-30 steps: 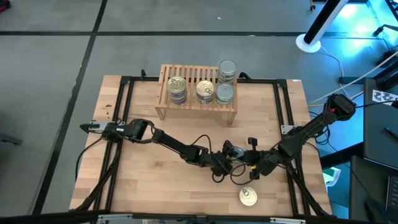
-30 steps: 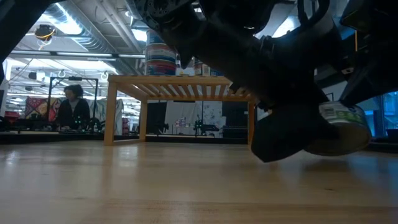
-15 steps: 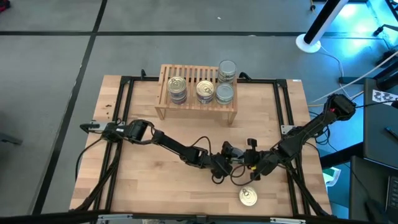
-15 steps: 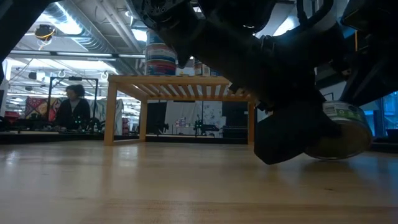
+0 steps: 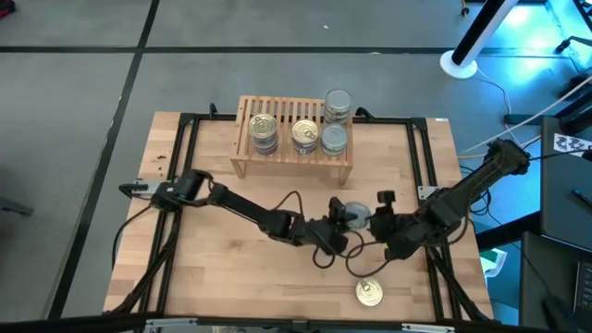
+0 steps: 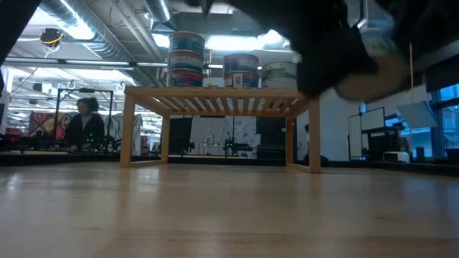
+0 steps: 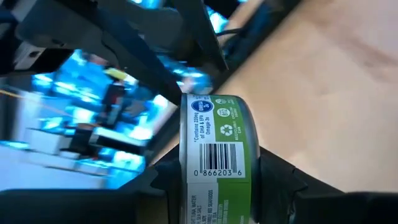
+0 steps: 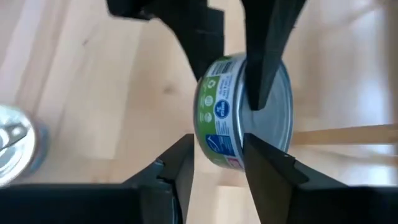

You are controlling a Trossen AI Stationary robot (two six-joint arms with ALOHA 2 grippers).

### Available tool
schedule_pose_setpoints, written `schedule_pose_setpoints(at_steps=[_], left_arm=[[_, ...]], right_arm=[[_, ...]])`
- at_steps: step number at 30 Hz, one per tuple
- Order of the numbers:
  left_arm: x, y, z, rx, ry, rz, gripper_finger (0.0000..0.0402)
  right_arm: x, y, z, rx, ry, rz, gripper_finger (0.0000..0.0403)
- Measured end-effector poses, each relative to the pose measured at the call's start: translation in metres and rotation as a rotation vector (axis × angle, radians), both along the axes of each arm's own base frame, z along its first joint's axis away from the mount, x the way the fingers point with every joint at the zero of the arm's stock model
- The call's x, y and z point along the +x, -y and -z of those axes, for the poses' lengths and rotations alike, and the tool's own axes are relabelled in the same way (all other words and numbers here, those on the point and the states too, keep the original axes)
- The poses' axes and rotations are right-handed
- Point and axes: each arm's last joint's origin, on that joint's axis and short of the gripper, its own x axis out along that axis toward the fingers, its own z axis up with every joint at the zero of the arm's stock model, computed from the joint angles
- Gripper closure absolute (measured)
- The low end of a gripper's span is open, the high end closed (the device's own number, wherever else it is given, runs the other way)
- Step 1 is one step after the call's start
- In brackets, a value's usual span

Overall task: Stack canned seafood by type on shelf
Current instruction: Stack the green tuna can on top of the green tuna can on the shelf

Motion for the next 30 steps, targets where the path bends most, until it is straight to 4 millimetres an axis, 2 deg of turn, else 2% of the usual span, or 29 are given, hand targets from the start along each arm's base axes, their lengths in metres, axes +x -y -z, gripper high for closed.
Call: schedule_pose_setpoints(at_steps=[4, 8, 12, 15, 19, 24, 30], left_arm=[[-0.006, -0.008, -0.031, 0.106, 0.024, -0.04, 0.0266], [-0.013, -0.021, -0.06, 0.204, 0.038, -0.125, 0.0267], [-0.021, -0.042, -0.088, 0.283, 0.049, -0.233, 0.0264], [-0.024, -0.058, -0.098, 0.324, 0.031, -0.273, 0.0265], [-0.025, -0.083, -0.105, 0.335, 0.026, -0.332, 0.0265], [-0.024, -0.107, -0.1, 0.346, -0.036, -0.374, 0.0263], [-0.025, -0.121, -0.097, 0.332, -0.058, -0.4, 0.0262]], right_arm=[[-0.002, 0.004, -0.035, -0.059, 0.048, 0.034, 0.0267], [-0.005, 0.008, -0.06, -0.093, 0.086, 0.049, 0.0267], [-0.006, 0.01, -0.073, -0.119, 0.111, 0.02, 0.0267], [-0.006, 0.011, -0.073, -0.165, 0.114, -0.009, 0.0267], [-0.006, 0.011, -0.068, -0.252, 0.08, -0.101, 0.0267], [-0.006, 0.012, -0.067, -0.391, 0.061, -0.213, 0.0267], [0.003, 0.028, -0.07, -0.543, 0.084, -0.127, 0.0267]])
